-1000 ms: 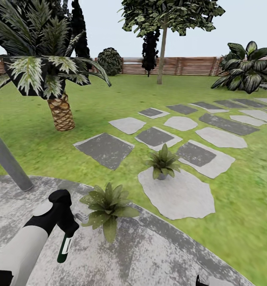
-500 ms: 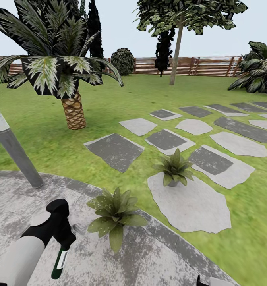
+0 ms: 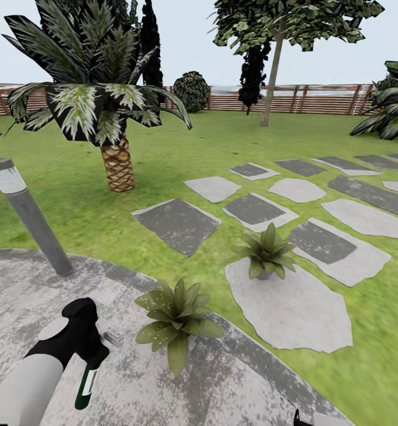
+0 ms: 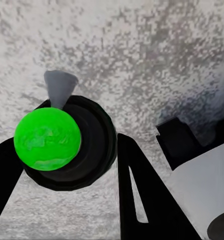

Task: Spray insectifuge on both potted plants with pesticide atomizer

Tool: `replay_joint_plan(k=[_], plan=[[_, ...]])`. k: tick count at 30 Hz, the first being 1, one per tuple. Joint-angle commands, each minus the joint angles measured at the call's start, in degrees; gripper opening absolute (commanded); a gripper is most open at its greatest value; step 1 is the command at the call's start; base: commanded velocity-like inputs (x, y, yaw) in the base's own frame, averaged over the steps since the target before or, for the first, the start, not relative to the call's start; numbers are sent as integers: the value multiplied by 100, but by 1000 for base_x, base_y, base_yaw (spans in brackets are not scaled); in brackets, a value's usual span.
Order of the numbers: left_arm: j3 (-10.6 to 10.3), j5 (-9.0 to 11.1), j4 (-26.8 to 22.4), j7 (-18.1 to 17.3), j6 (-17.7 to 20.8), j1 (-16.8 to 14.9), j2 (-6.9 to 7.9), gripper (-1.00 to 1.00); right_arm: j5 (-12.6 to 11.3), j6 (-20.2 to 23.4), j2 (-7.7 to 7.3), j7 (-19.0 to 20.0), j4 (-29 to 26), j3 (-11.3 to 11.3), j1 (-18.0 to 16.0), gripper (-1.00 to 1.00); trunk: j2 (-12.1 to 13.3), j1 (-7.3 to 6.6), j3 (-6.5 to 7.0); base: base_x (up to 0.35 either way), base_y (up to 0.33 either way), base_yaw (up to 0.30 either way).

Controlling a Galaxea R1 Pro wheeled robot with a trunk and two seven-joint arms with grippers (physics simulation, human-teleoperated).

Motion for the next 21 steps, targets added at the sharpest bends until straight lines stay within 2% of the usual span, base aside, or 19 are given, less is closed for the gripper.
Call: replay_joint_plan(k=[1, 7, 13, 16, 21], plan=[[43, -50, 20, -53, 54, -4, -10, -100, 60, -11, 1, -24, 4, -41, -2, 100, -2, -1, -5, 0, -212, 273], [51, -49, 41, 87, 49, 58, -21, -100, 58, -8, 1, -31, 4, -42, 0, 100, -2, -1, -5, 16, -262, 277], [36, -48, 20, 183, 52, 72, -94, -100, 59, -3, 1, -31, 4, -42, -3, 100, -2, -1, -5, 182, -227, 278], [50, -47, -7, 188, 52, 73, -119, -100, 58, -10, 1, -31, 4, -42, -2, 100, -2, -1, -5, 203, -212, 82], [52, -47, -30, 188, 52, 71, -120, -100, 57, -11, 1, -31, 4, -42, -2, 100, -2, -1, -5, -1, -264, 7]])
